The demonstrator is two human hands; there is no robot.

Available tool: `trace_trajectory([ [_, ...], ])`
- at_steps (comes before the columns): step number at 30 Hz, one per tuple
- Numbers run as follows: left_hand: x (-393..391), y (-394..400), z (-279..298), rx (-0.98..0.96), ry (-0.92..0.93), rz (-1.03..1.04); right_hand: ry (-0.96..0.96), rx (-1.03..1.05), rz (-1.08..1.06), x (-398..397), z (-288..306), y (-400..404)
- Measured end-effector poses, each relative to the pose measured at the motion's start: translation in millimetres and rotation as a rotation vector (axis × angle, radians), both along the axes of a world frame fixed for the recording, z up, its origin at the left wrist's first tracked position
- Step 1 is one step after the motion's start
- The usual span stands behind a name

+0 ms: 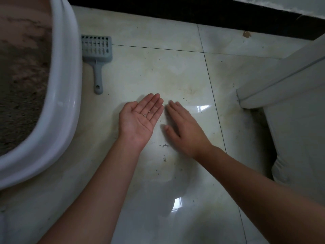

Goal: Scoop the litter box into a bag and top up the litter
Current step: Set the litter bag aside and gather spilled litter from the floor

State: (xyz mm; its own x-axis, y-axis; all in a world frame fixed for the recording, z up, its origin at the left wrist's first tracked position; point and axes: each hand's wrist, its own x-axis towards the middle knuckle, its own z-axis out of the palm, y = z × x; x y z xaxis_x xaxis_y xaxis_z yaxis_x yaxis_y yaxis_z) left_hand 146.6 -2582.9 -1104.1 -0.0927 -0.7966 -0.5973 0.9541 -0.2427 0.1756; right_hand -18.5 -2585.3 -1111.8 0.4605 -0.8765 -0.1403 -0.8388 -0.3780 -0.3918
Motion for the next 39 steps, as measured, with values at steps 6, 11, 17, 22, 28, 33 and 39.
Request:
trace_trajectory([
  [6,6.1,8.6,1.0,0.011,-0.023,-0.030,-0.003,0.002,0.201,-9.4,10.1,31.7],
  [11,10.0,17.7,3.2,0.032,-0.024,-0.016,-0.057,-0.054,0.032,-16.9,16.2,8.5],
  [17,19.6,23.8,8.8,0.032,-0.038,-0.001,0.074,0.021,0.139,4.4,3.7,7.9],
  [22,17.4,38.1,6.0,0.037,-0.045,-0.022,0.063,0.017,0.269,-14.1,13.2,32.6],
  [28,12.1,48.8,1.9,0.048,-0.063,-0.042,-0.034,-0.080,-0.117,-37.8,15.1,38.7],
  [33,11.1,48.9,2.0,0.046,-0.069,-0.047,-0.047,0.004,-0.177,-14.1,5.2,70.3],
  [39,10.6,48.1,0.3,0.041,-0.067,-0.036,-0.085,-0.123,-0.162,-3.3,2.9,68.0],
])
